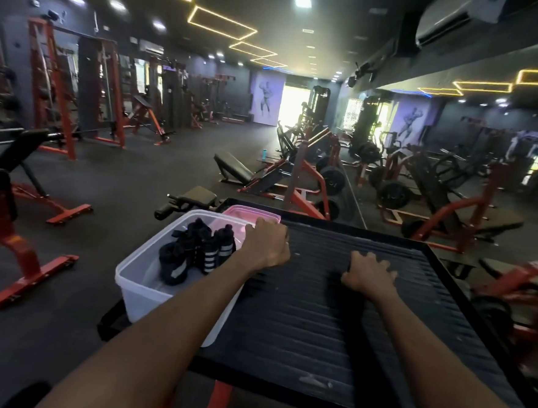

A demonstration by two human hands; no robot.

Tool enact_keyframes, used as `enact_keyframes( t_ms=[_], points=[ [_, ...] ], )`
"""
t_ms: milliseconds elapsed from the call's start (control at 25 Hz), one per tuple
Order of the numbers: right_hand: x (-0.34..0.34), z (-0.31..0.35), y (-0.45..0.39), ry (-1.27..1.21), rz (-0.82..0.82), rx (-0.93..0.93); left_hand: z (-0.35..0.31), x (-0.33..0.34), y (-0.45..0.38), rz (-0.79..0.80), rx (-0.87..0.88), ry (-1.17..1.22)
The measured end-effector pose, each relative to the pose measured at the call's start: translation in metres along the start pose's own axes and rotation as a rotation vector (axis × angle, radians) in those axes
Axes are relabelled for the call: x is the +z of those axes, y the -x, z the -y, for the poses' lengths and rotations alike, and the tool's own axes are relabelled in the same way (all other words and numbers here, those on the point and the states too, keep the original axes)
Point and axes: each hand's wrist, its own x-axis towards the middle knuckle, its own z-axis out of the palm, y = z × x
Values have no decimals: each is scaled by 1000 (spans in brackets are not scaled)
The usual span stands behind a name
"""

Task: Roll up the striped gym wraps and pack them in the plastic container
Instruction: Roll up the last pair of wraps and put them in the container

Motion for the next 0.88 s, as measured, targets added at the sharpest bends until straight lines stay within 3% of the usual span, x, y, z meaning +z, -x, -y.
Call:
enact_keyframes(
  t_ms=[320, 440, 560, 880],
  points=[
    [-7, 23, 1, -358, -139, -129, 13, -8, 0, -73, 63, 68],
    [-32, 54, 7, -609, -197, -262, 25, -23, 0, -127, 54, 162],
    [-57, 91, 16, -679, -259, -415, 48, -41, 4, -203, 9, 232],
    [-72, 164, 40, -707, -51, -607, 114, -88, 27, -286, -159, 256]
  ],
)
